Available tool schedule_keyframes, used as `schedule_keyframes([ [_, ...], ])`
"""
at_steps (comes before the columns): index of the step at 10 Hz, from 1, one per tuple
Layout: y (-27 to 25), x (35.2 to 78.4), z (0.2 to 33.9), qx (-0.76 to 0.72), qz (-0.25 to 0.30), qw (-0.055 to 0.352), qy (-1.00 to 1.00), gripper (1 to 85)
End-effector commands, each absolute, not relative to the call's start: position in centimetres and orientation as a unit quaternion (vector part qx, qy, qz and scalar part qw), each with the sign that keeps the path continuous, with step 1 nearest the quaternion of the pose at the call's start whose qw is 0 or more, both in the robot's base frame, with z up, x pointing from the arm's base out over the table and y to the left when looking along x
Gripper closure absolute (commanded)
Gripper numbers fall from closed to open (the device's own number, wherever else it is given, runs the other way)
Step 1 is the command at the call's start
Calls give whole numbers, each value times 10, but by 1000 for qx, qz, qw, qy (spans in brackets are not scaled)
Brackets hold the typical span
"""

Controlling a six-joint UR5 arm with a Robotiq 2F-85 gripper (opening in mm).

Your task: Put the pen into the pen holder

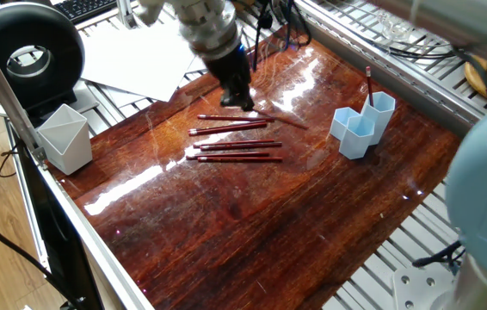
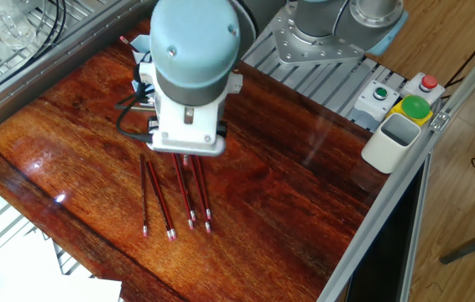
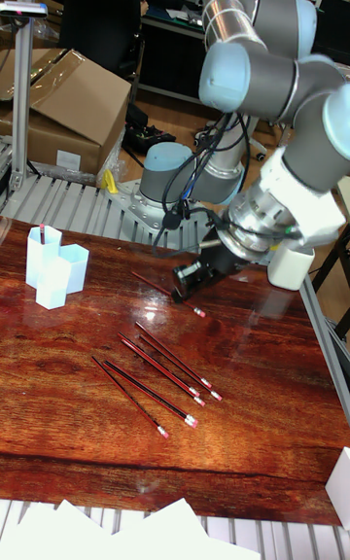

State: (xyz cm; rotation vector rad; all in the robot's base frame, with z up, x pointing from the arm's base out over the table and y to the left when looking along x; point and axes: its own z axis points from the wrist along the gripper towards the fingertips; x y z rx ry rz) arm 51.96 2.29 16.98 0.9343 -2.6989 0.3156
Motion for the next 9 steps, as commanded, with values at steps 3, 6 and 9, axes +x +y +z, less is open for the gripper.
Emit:
schedule_keyframes([
  [3, -67, 476, 268, 422, 156, 84, -889, 847],
  [6, -55, 466, 240, 423, 100, 63, -899, 847],
  [9, -63, 437, 244, 333, 101, 112, -931, 847],
])
